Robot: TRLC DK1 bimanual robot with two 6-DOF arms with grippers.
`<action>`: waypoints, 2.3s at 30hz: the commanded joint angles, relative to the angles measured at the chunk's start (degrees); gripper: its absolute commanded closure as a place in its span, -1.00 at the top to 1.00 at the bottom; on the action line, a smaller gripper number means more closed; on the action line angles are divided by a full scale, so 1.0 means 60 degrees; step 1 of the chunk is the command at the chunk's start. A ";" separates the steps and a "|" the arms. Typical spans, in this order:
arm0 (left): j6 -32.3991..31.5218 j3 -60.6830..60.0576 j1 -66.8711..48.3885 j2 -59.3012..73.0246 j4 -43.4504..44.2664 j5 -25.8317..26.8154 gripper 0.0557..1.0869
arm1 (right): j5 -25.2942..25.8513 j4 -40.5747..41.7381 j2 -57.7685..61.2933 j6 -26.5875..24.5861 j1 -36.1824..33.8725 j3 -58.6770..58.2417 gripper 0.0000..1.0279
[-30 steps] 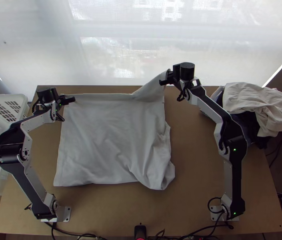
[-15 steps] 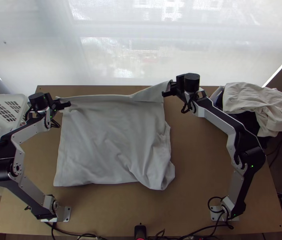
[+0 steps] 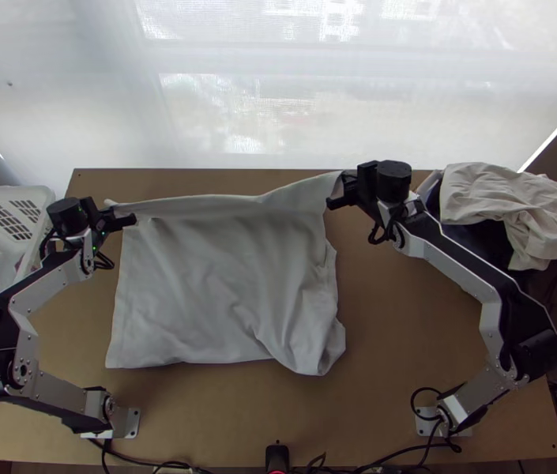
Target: Fold the t-shirt
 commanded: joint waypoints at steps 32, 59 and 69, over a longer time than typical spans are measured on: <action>0.0110 -0.3681 -0.0172 -0.4125 -0.1372 0.0021 -0.93 | -0.0126 -0.0359 -0.4133 0.0050 0.1014 -0.4743 -0.95; 0.0330 -0.4868 -0.0231 -0.5195 -0.1767 0.0021 -0.93 | -0.0126 -0.0623 -0.4997 0.0240 0.0809 -0.5680 -0.95; 0.0579 -0.4985 -0.0011 -0.5239 -0.1767 0.0021 -0.93 | -0.0126 -0.0710 -0.5290 0.0255 0.0531 -0.5871 -0.95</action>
